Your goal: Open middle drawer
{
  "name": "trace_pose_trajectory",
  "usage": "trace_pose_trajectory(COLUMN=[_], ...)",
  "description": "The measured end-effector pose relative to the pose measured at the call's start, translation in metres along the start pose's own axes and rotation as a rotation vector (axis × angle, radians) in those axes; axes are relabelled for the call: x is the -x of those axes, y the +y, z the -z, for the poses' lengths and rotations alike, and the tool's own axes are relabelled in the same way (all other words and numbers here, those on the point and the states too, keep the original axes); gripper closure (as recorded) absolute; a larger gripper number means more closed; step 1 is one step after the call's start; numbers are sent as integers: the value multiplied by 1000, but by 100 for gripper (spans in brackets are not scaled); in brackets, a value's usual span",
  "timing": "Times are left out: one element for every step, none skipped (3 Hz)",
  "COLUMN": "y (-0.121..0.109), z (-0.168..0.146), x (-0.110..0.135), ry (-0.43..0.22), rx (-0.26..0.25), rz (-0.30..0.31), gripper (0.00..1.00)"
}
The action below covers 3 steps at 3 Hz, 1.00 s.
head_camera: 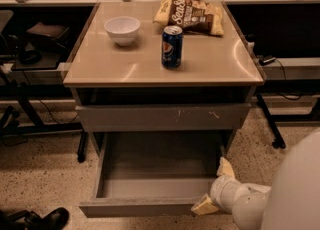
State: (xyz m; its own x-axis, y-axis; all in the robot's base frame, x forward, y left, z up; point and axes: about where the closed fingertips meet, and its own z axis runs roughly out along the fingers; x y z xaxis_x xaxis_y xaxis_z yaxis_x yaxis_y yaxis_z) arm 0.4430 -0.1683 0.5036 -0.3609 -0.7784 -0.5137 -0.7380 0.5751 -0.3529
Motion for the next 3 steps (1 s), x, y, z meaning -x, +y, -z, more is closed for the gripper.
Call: trace_pose_trajectory(y=[0,-14,-75], z=[0,7,36], x=[0,-6,-33], ry=[0,-11,-2], rx=[0,-16,-109], rz=[0,-49,-182], gripper=[0,0,0])
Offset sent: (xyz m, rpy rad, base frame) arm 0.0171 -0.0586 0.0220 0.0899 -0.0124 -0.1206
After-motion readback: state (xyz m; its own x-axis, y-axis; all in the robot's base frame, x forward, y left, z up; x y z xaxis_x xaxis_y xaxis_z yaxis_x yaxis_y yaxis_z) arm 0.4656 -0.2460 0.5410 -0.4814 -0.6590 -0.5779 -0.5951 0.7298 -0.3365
